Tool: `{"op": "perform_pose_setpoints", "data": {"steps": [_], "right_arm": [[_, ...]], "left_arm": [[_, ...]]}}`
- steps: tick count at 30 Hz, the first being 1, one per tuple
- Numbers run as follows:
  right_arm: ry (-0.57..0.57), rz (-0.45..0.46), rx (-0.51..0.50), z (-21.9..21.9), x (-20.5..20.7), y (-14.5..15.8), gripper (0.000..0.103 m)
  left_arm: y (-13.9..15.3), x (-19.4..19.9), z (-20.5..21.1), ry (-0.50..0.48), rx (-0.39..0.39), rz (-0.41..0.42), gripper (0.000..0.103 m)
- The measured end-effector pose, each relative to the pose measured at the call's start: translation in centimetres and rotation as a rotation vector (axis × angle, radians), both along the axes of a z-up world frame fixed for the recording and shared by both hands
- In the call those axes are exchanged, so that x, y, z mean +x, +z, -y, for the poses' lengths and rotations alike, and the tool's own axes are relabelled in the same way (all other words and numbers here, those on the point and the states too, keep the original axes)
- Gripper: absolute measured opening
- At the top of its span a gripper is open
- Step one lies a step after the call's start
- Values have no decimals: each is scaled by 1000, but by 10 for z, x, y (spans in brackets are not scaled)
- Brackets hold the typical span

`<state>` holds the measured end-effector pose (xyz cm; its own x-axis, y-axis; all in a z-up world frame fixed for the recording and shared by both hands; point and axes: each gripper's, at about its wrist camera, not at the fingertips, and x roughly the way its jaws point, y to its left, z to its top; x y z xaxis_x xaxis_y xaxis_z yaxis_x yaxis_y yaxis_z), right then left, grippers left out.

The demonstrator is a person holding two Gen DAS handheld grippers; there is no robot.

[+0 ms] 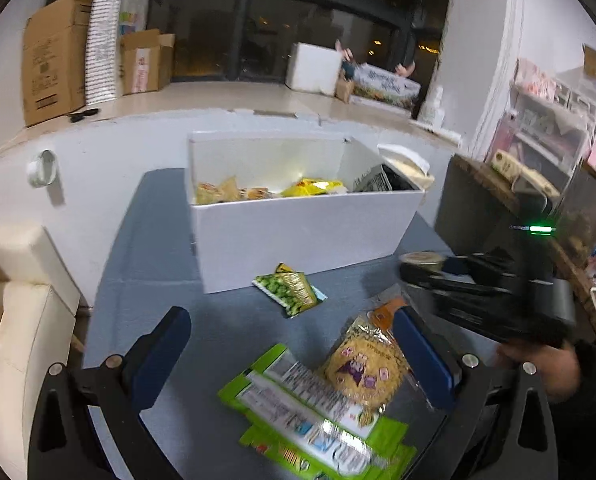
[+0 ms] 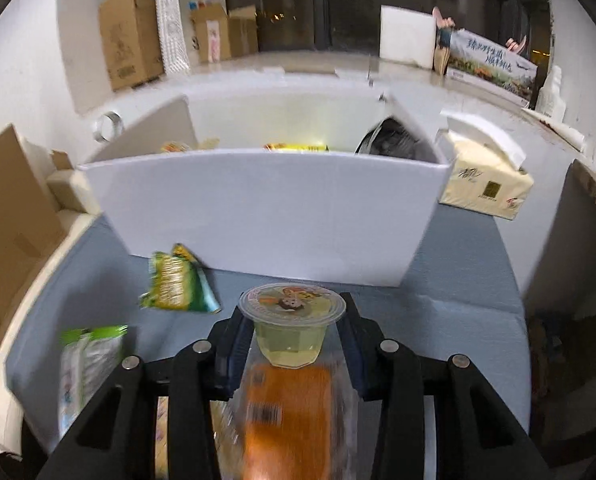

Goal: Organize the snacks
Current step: 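Grasp the jelly cup and orange bread bag together with the right tool, then grasp the green garlic pea bag with the left tool, then lower the pea bag and jelly cup into the box and open both tools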

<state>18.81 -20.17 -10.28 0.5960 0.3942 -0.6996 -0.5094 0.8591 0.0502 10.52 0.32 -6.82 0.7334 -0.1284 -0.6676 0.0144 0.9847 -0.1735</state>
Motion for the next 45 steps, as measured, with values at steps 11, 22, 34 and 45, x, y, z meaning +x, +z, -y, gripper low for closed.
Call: {"op": "perform_pose_setpoints", "data": {"steps": [11,22,34,45], "right_arm": [[-3,69,151,55,-49,39,45],[-21,54,182,70,-61,32,45],[0,61,187,62,-65,36,45],[74,96,186,26,-44,54,45]], "left_arm": [[-64,98,33,31,51,-241,103],[-98,138,34,139,55,-341,57],[-13,54,18,-3,-51,-68,53],[54,11,-13,-10,5,91,53]]}}
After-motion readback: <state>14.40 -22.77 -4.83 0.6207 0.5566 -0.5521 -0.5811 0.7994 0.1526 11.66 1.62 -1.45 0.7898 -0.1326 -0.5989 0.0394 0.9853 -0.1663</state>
